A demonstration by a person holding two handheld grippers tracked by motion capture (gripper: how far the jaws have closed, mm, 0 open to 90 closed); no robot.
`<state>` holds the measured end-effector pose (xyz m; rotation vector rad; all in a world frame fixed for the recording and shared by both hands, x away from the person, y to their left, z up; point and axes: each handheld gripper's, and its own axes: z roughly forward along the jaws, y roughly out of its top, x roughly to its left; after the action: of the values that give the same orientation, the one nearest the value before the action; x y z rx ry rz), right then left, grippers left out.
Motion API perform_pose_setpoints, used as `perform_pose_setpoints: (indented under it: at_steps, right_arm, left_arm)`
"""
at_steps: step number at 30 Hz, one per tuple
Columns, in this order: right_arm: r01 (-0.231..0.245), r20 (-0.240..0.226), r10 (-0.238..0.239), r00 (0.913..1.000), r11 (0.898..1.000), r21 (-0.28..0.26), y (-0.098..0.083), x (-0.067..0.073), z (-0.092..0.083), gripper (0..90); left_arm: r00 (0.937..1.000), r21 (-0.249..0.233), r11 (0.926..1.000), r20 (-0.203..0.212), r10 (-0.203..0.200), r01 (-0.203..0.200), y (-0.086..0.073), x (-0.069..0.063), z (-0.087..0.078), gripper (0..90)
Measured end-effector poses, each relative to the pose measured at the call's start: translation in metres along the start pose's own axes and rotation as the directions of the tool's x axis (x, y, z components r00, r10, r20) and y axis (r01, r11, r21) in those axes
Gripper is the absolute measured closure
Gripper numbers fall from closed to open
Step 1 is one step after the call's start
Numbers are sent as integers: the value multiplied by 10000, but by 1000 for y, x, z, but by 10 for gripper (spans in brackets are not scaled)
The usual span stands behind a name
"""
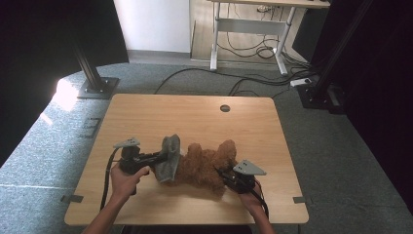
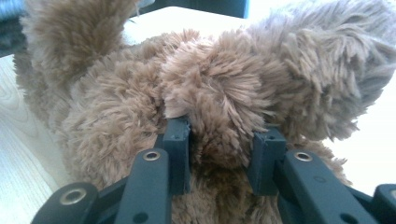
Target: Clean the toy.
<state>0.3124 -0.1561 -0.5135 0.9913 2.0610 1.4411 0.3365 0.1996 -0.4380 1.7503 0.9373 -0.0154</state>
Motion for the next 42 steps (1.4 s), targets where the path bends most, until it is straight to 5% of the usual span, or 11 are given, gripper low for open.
perform_pose_setpoints:
  at_steps: [8, 11, 15, 22, 25, 30, 31, 34, 42]
  right_arm:
    - [102, 49, -102, 9999, 9999, -53, 0, 2, 0, 654]
    - [144, 69, -144, 9999, 9999, -15, 0, 1, 0, 654]
    - [275, 206, -276, 9994, 9996, 44, -1, 1, 1, 662]
    - [326, 247, -332, 9991, 9992, 222, -2, 1, 2, 669]
    - [253, 247, -258, 9994, 9994, 220, -4, 1, 3, 670]
    - [192, 266, -199, 9994, 9994, 282, -4, 1, 3, 672]
    - [156, 307, -164, 9994, 9995, 277, -4, 1, 3, 672]
    - [143, 246, -149, 9996, 9995, 271, -4, 1, 3, 672]
    - [148, 207, -155, 9997, 9994, 315, -5, 2, 3, 674]
  left_arm:
    - [9878, 759, 9899, 1094, 1107, -1193, 33, -58, 71, 756]
    - [9865, 1277, 9811, 944, 1337, -1452, 34, -69, 97, 755]
    - [9894, 1718, 9749, 558, 1341, -1418, 31, -65, 116, 757]
    - [9921, 1490, 9808, 279, 1227, -1255, 24, -53, 99, 759]
    - [9962, 1100, 9902, 225, 842, -862, 19, -39, 75, 759]
    - [9975, 976, 9936, -366, 612, -574, 13, -20, 46, 757]
    - [9970, 1006, 9943, -639, 429, -363, 7, -8, 34, 756]
    - [9985, 641, 9975, -485, -256, 286, -6, 12, 12, 753]
    - [9928, -19, 9950, -668, -998, 999, -28, 38, -27, 752]
